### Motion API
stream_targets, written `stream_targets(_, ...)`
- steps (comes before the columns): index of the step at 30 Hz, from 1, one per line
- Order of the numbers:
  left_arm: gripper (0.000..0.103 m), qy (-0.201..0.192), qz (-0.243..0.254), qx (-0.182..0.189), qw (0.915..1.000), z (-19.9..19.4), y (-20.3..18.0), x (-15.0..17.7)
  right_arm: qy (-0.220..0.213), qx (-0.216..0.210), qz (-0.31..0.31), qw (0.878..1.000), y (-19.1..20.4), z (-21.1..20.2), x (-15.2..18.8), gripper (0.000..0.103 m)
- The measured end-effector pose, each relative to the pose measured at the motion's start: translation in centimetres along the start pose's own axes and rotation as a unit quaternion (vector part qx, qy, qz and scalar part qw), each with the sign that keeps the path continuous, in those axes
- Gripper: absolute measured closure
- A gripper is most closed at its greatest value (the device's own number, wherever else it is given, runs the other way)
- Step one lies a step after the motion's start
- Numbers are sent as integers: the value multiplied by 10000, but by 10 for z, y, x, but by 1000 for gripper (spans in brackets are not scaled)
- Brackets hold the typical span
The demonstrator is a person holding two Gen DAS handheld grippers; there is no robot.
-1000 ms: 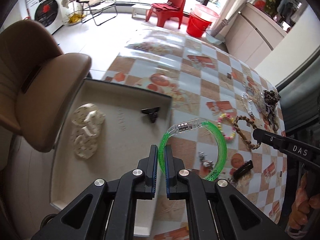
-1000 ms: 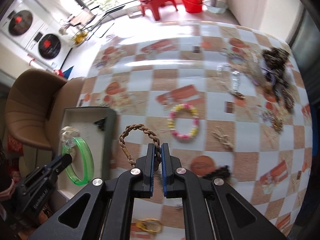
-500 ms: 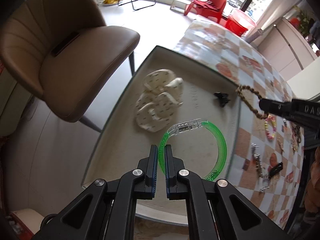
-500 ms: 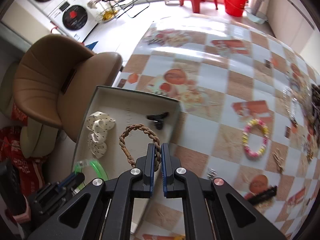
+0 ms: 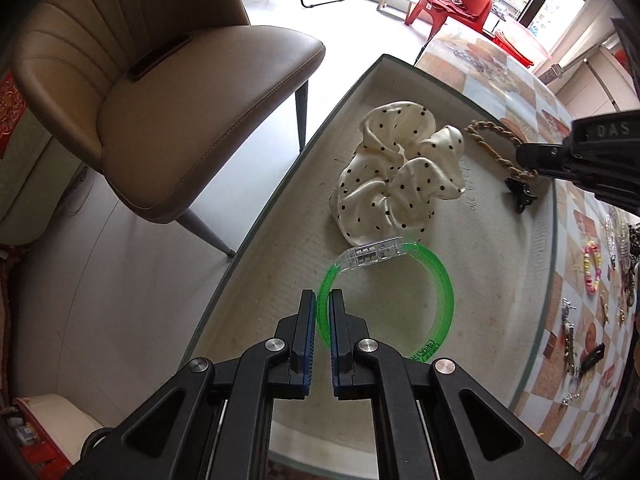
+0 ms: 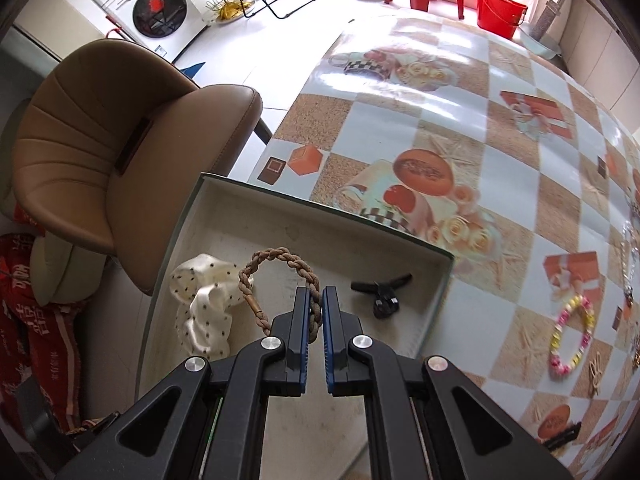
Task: Organize jewelry
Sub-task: 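Carry both bracelets into the tray and open both grippers, then move both open grippers back over the remaining jewelry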
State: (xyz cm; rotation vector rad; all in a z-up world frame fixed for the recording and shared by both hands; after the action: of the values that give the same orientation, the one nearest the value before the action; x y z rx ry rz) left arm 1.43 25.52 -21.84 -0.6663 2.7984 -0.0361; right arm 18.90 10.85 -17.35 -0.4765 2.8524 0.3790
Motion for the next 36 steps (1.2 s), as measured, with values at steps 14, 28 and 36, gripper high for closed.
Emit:
stream_targets(14,93,20,178,-299,9994,12,-8,0,323,59,-35,9995,0,47,-4,96)
stream_targets(28,93,91,337,-495,9982,5,-14,3,373,-136,-46,9992,0,47,-3,73)
stream_targets(36,93,179,479,-521,9973,5,-16,3,162,-399,21,9991,2,22,1,53)
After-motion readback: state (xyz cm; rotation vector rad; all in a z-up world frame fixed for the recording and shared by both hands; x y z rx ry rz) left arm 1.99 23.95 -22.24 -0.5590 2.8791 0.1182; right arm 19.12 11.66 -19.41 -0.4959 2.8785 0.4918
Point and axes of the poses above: each gripper's, at about its wrist camera, not at the fingertips, and z roughly the way its jaws point, y to its left, x to its underside, the point moved 1 cm from there along z, roughly the way its jaws point, and after that the axes turned 2 degrees about -z, right-handed, at the moved point
